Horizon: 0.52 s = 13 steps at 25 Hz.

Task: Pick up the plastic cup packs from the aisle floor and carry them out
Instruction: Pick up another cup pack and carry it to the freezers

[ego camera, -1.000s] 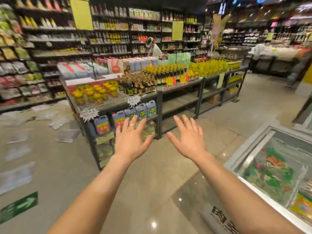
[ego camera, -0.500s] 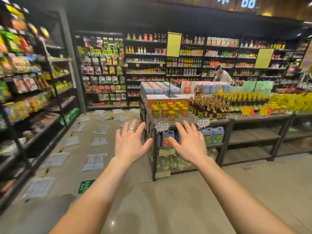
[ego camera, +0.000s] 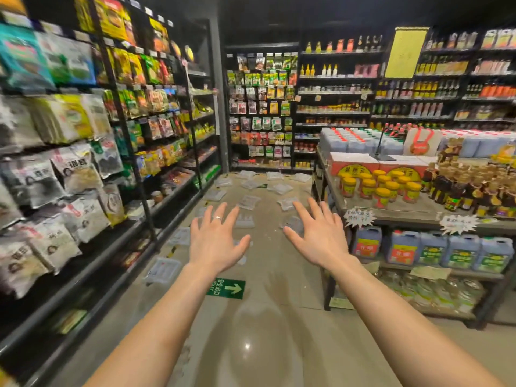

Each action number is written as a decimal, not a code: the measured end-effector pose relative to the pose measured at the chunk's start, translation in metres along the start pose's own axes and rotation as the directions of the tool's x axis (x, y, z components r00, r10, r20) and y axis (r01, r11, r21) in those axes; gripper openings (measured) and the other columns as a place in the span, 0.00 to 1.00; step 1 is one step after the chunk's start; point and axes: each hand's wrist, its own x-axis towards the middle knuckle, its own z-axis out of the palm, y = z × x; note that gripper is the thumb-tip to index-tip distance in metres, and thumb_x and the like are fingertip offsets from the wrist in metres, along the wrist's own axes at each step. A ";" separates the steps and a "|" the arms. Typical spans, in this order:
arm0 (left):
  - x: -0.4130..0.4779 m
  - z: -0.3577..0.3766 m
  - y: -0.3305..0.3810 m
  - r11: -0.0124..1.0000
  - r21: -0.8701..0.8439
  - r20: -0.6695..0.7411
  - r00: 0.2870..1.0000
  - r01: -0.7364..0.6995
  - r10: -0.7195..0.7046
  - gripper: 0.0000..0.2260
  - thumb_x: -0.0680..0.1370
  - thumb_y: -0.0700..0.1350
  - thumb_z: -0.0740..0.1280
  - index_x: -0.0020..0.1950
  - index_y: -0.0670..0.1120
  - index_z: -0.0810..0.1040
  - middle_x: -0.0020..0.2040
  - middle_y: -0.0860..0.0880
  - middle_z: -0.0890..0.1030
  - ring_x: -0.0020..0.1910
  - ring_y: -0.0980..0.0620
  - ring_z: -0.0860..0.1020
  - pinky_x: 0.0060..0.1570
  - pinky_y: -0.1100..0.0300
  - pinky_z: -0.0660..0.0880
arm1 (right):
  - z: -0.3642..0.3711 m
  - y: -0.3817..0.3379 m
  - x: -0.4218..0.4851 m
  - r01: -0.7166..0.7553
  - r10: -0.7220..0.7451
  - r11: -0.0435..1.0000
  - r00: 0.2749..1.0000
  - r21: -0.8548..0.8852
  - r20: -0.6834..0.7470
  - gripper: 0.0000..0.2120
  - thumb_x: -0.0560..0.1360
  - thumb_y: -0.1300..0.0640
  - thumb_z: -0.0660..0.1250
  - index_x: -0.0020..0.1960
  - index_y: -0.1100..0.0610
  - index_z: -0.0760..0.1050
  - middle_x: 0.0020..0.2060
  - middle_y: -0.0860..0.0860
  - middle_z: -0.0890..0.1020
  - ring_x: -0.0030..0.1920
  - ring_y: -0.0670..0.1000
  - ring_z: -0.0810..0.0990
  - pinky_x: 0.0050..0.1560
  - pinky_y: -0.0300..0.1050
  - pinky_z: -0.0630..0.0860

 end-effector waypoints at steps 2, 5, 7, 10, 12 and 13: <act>0.026 0.016 -0.012 0.999 0.024 0.012 0.999 0.042 -0.042 0.33 0.77 0.67 0.55 0.80 0.56 0.54 0.80 0.49 0.55 0.79 0.45 0.52 0.74 0.43 0.53 | 0.021 -0.005 0.036 0.045 -0.046 0.999 0.999 0.018 0.018 0.34 0.77 0.31 0.49 0.79 0.43 0.48 0.79 0.53 0.51 0.78 0.58 0.48 0.76 0.60 0.51; 0.070 0.048 -0.025 0.996 0.033 0.017 0.996 0.086 -0.087 0.33 0.77 0.67 0.55 0.80 0.56 0.54 0.80 0.49 0.55 0.79 0.45 0.52 0.74 0.42 0.52 | 0.055 -0.005 0.093 0.092 -0.093 0.995 0.995 0.035 0.044 0.35 0.78 0.31 0.49 0.80 0.43 0.46 0.80 0.52 0.49 0.79 0.58 0.46 0.76 0.59 0.48; 0.106 0.070 -0.029 0.995 0.035 0.026 0.995 0.093 -0.094 0.34 0.77 0.67 0.55 0.80 0.56 0.54 0.80 0.49 0.55 0.79 0.44 0.52 0.74 0.41 0.52 | 0.076 0.000 0.135 0.115 -0.117 0.993 0.991 0.034 0.064 0.35 0.78 0.32 0.49 0.79 0.43 0.45 0.80 0.51 0.47 0.79 0.58 0.44 0.76 0.58 0.47; 0.169 0.102 -0.030 0.992 0.036 0.042 0.991 0.124 -0.126 0.34 0.77 0.67 0.55 0.80 0.56 0.54 0.80 0.49 0.55 0.79 0.44 0.52 0.75 0.40 0.52 | 0.107 0.012 0.201 0.145 -0.148 0.989 0.984 0.039 0.094 0.34 0.78 0.32 0.49 0.79 0.43 0.44 0.80 0.51 0.47 0.79 0.58 0.44 0.76 0.58 0.46; 0.207 0.120 -0.032 0.990 0.027 0.035 0.990 0.136 -0.137 0.34 0.77 0.67 0.54 0.80 0.55 0.54 0.80 0.49 0.55 0.79 0.44 0.52 0.74 0.40 0.52 | 0.126 0.017 0.241 0.160 -0.165 0.985 0.982 0.059 0.091 0.34 0.78 0.32 0.50 0.79 0.43 0.45 0.80 0.51 0.48 0.79 0.58 0.46 0.76 0.58 0.47; 0.222 0.127 -0.035 0.990 0.029 0.030 0.990 0.136 -0.137 0.34 0.77 0.67 0.54 0.80 0.55 0.54 0.80 0.49 0.55 0.79 0.44 0.52 0.74 0.40 0.52 | 0.134 0.018 0.257 0.165 -0.171 0.984 0.981 0.069 0.091 0.34 0.78 0.32 0.50 0.79 0.43 0.46 0.80 0.51 0.49 0.78 0.58 0.46 0.76 0.58 0.47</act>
